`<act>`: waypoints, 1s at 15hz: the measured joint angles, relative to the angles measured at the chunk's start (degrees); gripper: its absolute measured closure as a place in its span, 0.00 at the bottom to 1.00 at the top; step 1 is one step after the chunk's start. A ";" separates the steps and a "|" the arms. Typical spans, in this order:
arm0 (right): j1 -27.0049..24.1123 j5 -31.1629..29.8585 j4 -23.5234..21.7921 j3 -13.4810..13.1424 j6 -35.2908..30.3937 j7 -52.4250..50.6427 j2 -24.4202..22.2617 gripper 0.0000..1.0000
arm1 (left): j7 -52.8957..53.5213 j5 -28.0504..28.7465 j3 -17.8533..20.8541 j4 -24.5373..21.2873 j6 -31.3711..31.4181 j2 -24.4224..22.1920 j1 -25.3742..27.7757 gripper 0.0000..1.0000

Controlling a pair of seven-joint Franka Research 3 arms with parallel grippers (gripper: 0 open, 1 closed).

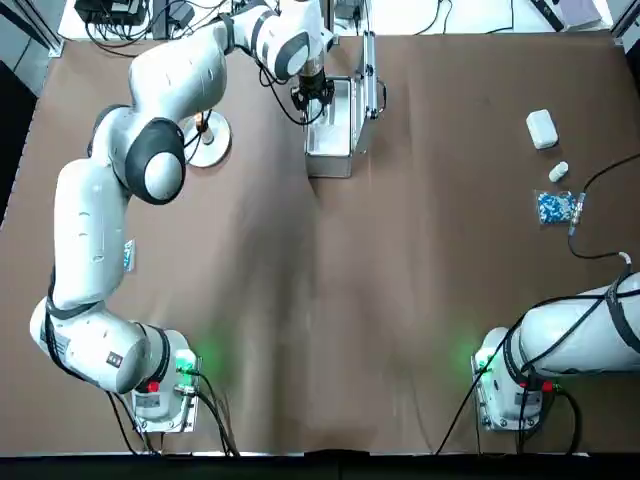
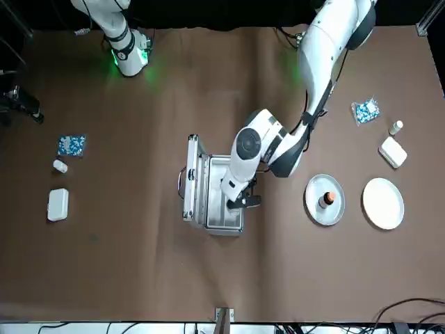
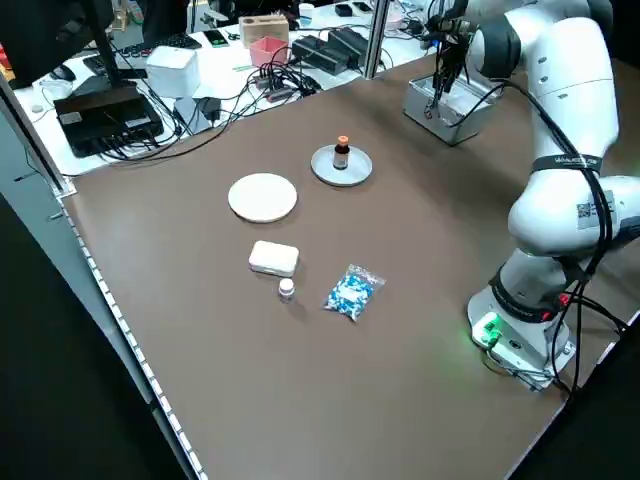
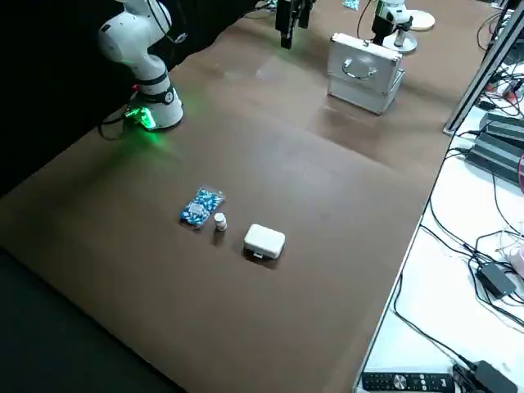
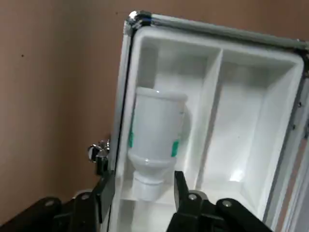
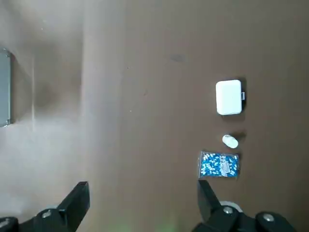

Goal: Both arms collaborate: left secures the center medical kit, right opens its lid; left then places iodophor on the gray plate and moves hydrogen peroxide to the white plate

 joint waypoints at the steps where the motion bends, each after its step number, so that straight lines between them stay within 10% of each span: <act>1: 0.00 0.00 0.00 -0.01 0.00 0.00 0.00 0.01 | 0.00 0.18 0.01 -0.01 0.07 0.08 -0.29 0.43; 15: -0.02 0.00 -0.07 -0.04 0.00 0.00 0.02 0.01 | 0.12 1.88 0.06 0.01 1.26 0.80 -0.79 0.48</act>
